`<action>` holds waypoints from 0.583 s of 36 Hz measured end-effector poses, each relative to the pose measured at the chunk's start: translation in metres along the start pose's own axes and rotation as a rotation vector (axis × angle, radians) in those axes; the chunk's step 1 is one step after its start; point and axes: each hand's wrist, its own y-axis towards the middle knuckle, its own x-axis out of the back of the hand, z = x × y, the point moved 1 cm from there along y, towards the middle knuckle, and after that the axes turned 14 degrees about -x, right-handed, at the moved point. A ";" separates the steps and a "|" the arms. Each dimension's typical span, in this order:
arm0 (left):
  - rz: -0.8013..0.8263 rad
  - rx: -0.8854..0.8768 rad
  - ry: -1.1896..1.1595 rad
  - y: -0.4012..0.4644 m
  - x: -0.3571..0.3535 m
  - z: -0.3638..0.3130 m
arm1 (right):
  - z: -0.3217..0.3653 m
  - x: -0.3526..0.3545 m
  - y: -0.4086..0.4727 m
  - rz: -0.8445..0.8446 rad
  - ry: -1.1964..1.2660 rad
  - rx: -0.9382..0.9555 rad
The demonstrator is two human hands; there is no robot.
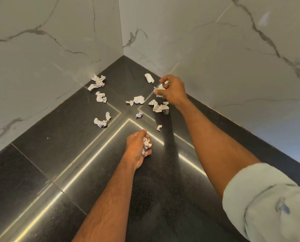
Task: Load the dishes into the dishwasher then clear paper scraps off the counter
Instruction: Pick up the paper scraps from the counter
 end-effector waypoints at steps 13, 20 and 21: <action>-0.047 -0.003 -0.037 -0.003 -0.004 -0.003 | -0.023 -0.023 -0.074 -0.001 -0.170 0.007; 0.007 0.000 -0.056 -0.008 -0.004 -0.006 | -0.043 -0.024 -0.155 0.344 0.264 -0.199; 0.024 0.014 -0.063 -0.009 -0.003 -0.006 | -0.045 -0.026 -0.163 0.362 0.243 -0.187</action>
